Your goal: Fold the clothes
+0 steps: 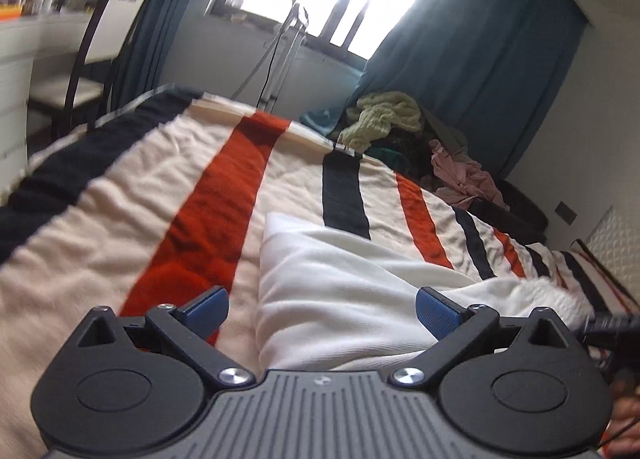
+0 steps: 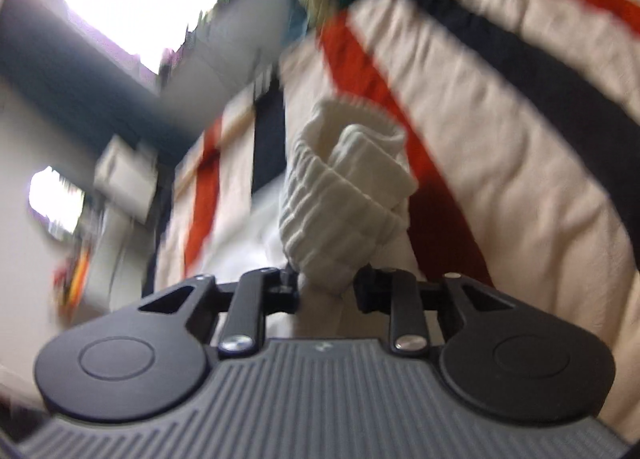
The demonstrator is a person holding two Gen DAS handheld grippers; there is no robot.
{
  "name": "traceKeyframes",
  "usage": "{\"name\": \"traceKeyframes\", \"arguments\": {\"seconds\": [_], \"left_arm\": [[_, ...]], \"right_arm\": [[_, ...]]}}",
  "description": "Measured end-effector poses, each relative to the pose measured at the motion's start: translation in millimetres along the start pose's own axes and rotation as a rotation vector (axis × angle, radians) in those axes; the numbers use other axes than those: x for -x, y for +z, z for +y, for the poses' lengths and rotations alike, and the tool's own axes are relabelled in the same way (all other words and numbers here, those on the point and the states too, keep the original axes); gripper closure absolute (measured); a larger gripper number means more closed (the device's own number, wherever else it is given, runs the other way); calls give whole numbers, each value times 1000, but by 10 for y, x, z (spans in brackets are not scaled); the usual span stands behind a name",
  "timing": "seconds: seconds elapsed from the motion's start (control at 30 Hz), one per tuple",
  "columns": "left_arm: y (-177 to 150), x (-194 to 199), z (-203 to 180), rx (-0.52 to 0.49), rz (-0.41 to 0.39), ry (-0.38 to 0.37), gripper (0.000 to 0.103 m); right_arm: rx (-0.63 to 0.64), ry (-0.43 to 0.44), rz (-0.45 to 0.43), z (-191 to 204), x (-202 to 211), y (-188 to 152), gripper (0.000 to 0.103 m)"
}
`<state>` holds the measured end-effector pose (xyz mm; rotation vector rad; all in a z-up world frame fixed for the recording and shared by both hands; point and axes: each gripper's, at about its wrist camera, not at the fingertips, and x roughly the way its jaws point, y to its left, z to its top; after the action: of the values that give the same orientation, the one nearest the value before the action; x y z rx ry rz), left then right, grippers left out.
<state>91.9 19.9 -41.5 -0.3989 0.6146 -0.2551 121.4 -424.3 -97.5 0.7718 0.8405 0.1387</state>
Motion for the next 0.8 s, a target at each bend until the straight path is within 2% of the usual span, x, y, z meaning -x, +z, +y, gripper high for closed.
{"name": "traceKeyframes", "arguments": {"seconds": [0.03, 0.1, 0.17, 0.2, 0.27, 0.3, 0.37, 0.47, 0.5, 0.63, 0.8], "left_arm": [[-10, -44, 27, 21, 25, -5, 2], [-27, -122, 78, 56, 74, -15, 2], [-41, -180, 142, 109, 115, -43, 1], [-47, -209, 175, 138, 134, -58, 0], [-58, -281, 226, 177, 173, -70, 0], [-66, -319, 244, 190, 191, -64, 0], [-96, -403, 287, 214, 226, -51, 0], [-160, -537, 329, 260, 287, -85, 0], [-182, -577, 338, 275, 304, -99, 0], [-215, -662, 281, 252, 301, -83, 0], [-246, -729, 259, 238, 291, -70, 0]], "right_arm": [[9, 1, 43, -66, -11, 44, 67], [-56, 51, 88, -306, -32, 23, 58], [-122, 103, 102, -494, -28, 1, 41], [-145, 118, 99, -566, -18, -3, 37], [-154, 128, 102, -654, -37, -2, 19], [-158, 132, 105, -696, -49, -2, 16], [-160, 129, 137, -728, -151, -4, 16], [-169, 180, 181, -763, -301, -7, 16], [-174, 169, 192, -730, -364, 21, 16], [-192, 124, 233, -595, -616, 135, 15], [-181, 59, 221, -304, -635, 163, 13]]}}
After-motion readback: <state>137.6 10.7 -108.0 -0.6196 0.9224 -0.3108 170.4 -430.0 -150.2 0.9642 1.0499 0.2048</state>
